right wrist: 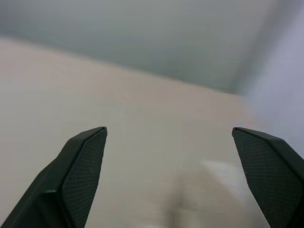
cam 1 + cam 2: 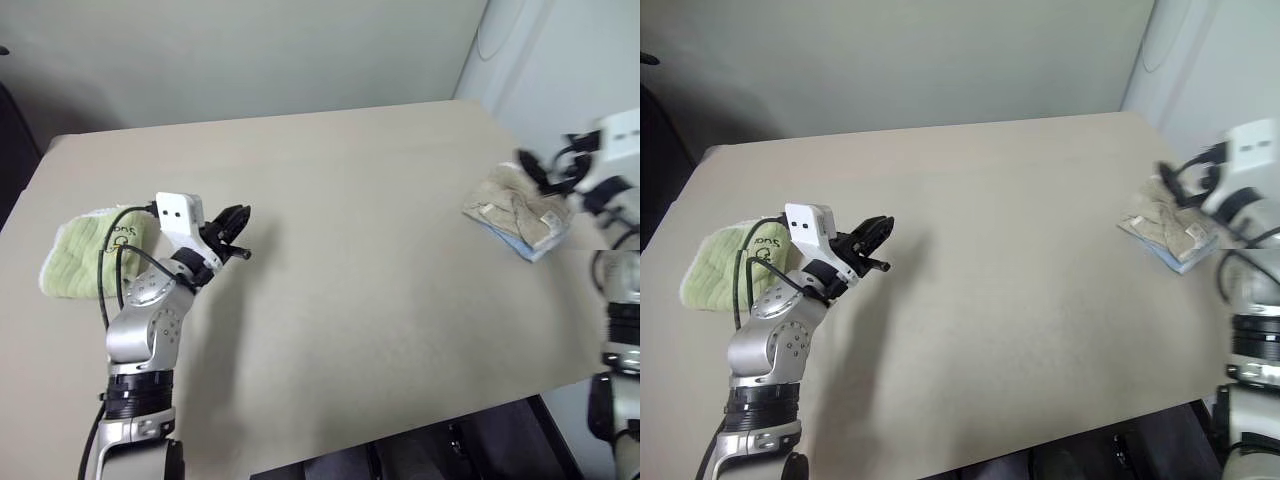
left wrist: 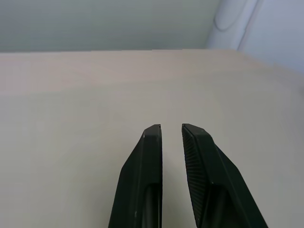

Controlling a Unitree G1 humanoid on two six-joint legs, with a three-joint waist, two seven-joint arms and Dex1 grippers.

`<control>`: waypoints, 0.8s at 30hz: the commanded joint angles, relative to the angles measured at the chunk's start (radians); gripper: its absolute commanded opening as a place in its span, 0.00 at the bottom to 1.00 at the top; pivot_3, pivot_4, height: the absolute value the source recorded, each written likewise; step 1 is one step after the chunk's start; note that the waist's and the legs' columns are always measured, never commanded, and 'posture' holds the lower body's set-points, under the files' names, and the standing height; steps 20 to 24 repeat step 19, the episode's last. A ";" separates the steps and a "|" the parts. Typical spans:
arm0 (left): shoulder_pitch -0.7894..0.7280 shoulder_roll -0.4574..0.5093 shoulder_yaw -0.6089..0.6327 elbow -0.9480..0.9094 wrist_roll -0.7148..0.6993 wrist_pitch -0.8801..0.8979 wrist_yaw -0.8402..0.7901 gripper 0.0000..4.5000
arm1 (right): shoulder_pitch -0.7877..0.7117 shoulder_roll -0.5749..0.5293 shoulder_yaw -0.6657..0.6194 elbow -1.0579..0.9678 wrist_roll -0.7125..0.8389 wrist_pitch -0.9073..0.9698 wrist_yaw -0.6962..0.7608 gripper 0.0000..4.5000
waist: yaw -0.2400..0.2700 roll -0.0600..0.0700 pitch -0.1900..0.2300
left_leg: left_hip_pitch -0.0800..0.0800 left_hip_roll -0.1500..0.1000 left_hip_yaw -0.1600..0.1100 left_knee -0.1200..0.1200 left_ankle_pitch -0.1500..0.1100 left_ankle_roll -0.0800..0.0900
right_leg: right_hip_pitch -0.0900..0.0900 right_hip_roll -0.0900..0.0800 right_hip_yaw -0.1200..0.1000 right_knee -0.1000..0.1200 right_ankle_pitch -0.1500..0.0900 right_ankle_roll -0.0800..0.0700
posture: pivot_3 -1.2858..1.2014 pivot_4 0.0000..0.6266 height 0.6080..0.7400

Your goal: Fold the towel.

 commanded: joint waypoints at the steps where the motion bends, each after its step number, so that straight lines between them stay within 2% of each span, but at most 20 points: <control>1: 0.018 0.017 0.011 0.007 0.025 -0.070 -0.037 0.17 | -0.007 0.082 0.031 0.002 0.025 0.006 0.020 0.99 | 0.001 0.000 0.000 | 0.000 0.000 0.000 0.000 0.000 0.000 | -0.001 0.000 0.000 0.000 0.000 0.000 | 0.52 0.24 1.00; 4: 0.041 0.012 0.043 0.009 -0.003 -0.074 -0.056 0.17 | 0.011 0.188 0.055 0.101 0.017 -0.042 0.030 0.99 | 0.012 0.000 0.000 | -0.003 0.000 -0.003 0.000 0.000 0.000 | -0.003 -0.001 -0.001 0.001 0.000 0.000 | 0.52 0.24 1.00; 8: 0.080 0.026 0.050 0.004 0.015 -0.077 -0.073 0.17 | 0.036 0.248 0.079 0.160 -0.002 -0.097 0.062 0.99 | 0.015 0.000 0.000 | -0.003 0.000 -0.004 0.000 0.000 -0.001 | -0.003 -0.002 -0.002 0.001 0.001 0.000 | 0.52 0.24 1.00; 16: 0.181 0.030 0.047 -0.096 0.023 -0.056 -0.064 0.17 | 0.063 0.269 0.075 0.141 0.011 -0.127 0.105 0.99 | 0.011 0.000 0.000 | -0.004 0.000 -0.004 0.000 0.000 -0.001 | -0.003 -0.001 -0.002 0.001 0.001 -0.001 | 0.52 0.24 1.00; 24: 0.185 0.031 0.045 -0.100 0.018 -0.045 -0.064 0.17 | 0.060 0.270 0.073 0.139 0.007 -0.128 0.106 0.99 | 0.011 0.000 0.000 | -0.004 0.000 -0.004 0.000 0.000 -0.001 | -0.003 -0.001 -0.002 0.001 0.001 -0.001 | 0.52 0.24 1.00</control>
